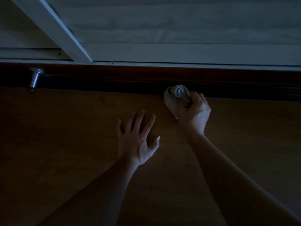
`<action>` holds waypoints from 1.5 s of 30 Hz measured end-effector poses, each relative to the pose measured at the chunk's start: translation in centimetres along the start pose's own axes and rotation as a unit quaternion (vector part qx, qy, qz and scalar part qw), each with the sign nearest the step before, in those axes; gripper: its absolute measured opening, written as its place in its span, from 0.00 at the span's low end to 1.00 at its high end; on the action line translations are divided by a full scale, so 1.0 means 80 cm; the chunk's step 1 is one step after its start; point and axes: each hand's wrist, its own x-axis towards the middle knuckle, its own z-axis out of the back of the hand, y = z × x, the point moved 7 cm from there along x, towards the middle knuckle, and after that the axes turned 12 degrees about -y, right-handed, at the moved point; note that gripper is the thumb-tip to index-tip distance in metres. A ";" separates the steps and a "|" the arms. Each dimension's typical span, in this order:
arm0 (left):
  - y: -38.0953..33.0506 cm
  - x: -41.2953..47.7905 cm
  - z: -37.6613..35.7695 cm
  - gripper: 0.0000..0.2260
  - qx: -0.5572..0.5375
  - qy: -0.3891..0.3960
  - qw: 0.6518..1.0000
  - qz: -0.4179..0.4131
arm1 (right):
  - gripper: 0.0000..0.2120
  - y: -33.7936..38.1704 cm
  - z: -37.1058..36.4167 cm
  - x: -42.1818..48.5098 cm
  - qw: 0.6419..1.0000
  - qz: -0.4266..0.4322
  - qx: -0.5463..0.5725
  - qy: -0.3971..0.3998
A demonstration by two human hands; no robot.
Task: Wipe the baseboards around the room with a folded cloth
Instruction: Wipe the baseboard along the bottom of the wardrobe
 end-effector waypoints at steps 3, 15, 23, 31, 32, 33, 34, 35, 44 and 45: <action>0.002 -0.001 0.000 0.32 -0.006 0.001 1.000 0.005 | 0.10 -0.007 0.006 0.002 1.000 -0.011 -0.004 -0.017; 0.004 -0.002 0.004 0.31 -0.035 -0.002 0.999 0.011 | 0.10 -0.036 0.037 0.017 0.998 -0.024 -0.032 -0.048; 0.004 -0.003 -0.001 0.30 -0.027 0.000 1.000 0.010 | 0.07 -0.053 0.053 0.023 0.997 -0.036 -0.011 -0.073; 0.002 -0.003 0.000 0.31 -0.014 0.010 1.000 0.013 | 0.15 -0.029 0.035 0.012 0.999 -0.022 0.021 -0.037; 0.002 -0.003 0.001 0.31 -0.016 0.008 1.000 0.014 | 0.19 -0.020 0.028 0.011 0.999 -0.008 0.030 -0.012; 0.002 -0.002 0.003 0.31 -0.020 0.006 1.000 0.015 | 0.20 -0.016 0.025 0.012 0.999 -0.005 0.037 0.000; 0.001 -0.002 0.003 0.30 -0.022 0.005 1.000 0.016 | 0.18 -0.018 0.026 0.014 0.999 -0.005 0.039 0.000; 0.001 -0.002 0.004 0.30 -0.023 0.006 1.000 0.017 | 0.15 -0.026 0.031 0.017 0.999 -0.008 0.031 -0.006; 0.003 -0.002 0.002 0.31 -0.022 0.021 0.999 0.022 | 0.11 -0.122 0.113 0.049 0.983 -0.119 -0.038 -0.137; 0.004 -0.002 0.001 0.31 -0.021 0.023 0.999 0.022 | 0.10 -0.121 0.112 0.049 0.984 -0.113 -0.037 -0.131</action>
